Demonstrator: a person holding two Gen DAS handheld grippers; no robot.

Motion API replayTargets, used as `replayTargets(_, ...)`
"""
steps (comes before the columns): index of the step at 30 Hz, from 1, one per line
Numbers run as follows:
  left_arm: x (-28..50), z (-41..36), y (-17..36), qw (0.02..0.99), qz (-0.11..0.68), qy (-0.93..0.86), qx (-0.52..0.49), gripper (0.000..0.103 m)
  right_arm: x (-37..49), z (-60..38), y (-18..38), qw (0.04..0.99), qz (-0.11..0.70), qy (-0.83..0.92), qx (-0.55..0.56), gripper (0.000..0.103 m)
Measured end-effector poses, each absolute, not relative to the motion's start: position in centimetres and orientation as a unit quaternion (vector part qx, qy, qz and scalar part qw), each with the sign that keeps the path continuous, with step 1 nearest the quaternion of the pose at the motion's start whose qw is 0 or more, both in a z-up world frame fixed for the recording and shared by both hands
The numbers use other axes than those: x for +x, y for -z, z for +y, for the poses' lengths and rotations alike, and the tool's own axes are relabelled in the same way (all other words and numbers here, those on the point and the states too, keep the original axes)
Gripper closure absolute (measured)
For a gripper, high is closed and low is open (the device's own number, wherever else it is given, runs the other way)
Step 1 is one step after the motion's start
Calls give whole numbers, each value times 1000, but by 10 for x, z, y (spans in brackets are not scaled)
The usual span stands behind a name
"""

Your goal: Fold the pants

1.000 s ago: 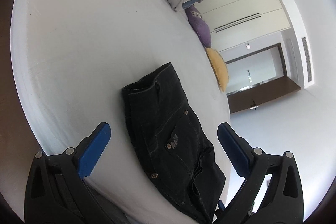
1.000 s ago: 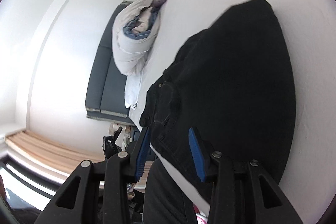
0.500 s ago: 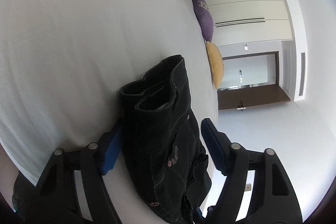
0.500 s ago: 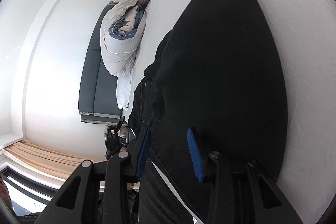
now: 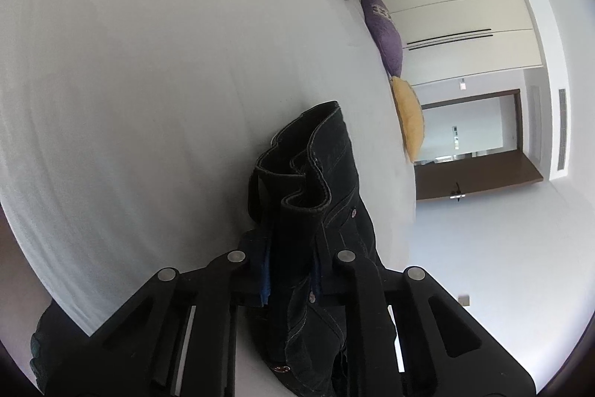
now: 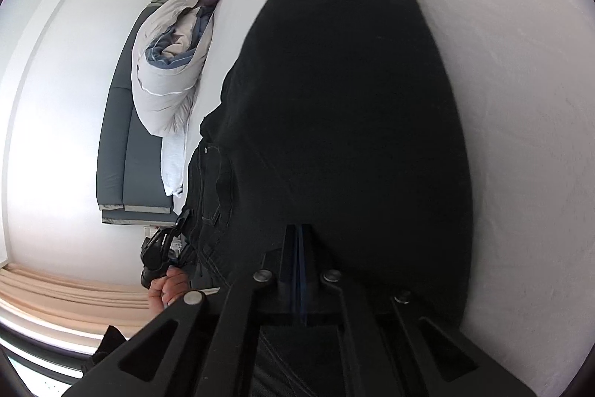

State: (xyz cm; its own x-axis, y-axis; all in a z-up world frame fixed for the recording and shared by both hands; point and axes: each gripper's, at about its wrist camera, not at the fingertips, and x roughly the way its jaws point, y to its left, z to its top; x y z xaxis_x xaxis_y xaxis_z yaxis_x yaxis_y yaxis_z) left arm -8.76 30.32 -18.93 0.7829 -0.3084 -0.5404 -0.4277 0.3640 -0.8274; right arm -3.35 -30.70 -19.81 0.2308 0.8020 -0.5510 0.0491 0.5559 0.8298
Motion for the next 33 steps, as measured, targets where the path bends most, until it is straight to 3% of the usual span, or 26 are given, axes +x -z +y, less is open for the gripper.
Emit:
replayTargets(7, -58, 238, 93, 849, 328, -14, -415, 90, -33, -306, 202, 692, 556, -269, 373, 103)
replayTargets(12, -36, 98, 32, 916, 345, 75, -191, 90, -33, -306, 200, 689, 551, -283, 376, 102)
replayTargets(15, -44, -6, 42, 921, 361, 141, -27, 90, -33, -313, 191, 676, 535, -301, 407, 67)
replayTargets(17, -54, -54, 65, 909, 377, 175, 34, 90, -32, -319, 176, 678, 511, -316, 423, 34)
replayTargets(19, -63, -86, 90, 895, 395, 193, 69, 90, -29, -325, 163, 685, 493, -326, 426, 20)
replayTargets(33, -99, -145, 116, 887, 366, 170, 224, 90, 4, -315, 156, 693, 512, -310, 401, 18)
